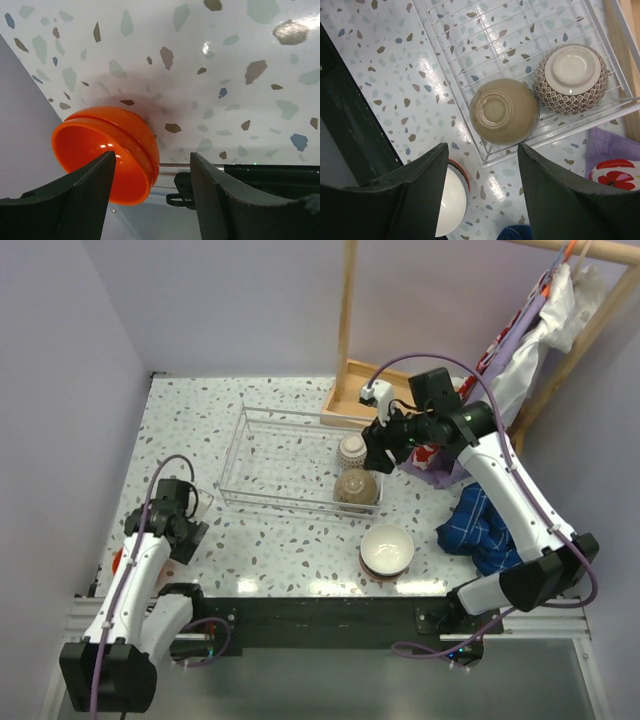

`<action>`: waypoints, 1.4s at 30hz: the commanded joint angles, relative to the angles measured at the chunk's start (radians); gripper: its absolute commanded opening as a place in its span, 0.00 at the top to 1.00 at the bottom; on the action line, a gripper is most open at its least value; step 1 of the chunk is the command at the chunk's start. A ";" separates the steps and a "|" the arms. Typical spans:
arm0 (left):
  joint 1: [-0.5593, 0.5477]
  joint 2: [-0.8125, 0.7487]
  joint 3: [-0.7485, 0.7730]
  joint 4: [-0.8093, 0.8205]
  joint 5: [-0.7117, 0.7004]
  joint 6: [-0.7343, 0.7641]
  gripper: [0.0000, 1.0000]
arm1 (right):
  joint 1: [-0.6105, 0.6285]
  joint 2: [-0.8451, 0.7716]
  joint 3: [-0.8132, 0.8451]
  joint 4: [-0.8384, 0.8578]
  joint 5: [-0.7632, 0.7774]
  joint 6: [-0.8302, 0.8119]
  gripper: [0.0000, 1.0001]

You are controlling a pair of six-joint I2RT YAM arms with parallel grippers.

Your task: Load the bowls into the dish rack

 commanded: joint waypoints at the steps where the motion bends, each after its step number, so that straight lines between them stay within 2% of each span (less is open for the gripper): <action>1: 0.164 0.088 -0.032 0.119 0.042 0.101 0.35 | 0.006 0.014 0.063 -0.083 -0.028 -0.030 0.38; 4: 0.273 0.117 -0.045 0.185 0.071 0.173 0.36 | 0.006 0.030 0.084 -0.094 -0.024 -0.034 0.38; 9: 0.365 0.176 -0.042 0.217 0.123 0.257 0.42 | 0.006 0.053 0.092 -0.102 -0.019 -0.045 0.38; 15: 0.371 0.171 -0.071 0.201 0.180 0.345 0.60 | 0.004 0.079 0.101 -0.070 -0.019 -0.020 0.38; 21: 0.370 0.151 -0.075 0.147 0.264 0.515 0.79 | 0.006 0.074 0.082 -0.082 0.021 -0.051 0.38; 23: 0.368 0.151 -0.046 0.132 0.306 0.569 0.85 | 0.006 0.065 0.072 -0.077 0.027 -0.053 0.38; 26: 0.368 0.147 0.036 0.072 0.396 0.641 0.90 | 0.007 0.044 0.045 -0.063 0.038 -0.046 0.38; 33: 0.316 0.140 0.242 -0.140 0.569 0.760 0.97 | 0.006 -0.004 -0.023 -0.060 0.071 -0.068 0.38; 35: 0.307 0.124 0.274 -0.239 0.663 0.858 0.97 | 0.006 -0.010 -0.037 -0.054 0.088 -0.073 0.39; 42: 0.100 0.018 0.244 -0.218 0.790 0.868 1.00 | 0.006 -0.050 -0.099 -0.047 0.137 -0.080 0.38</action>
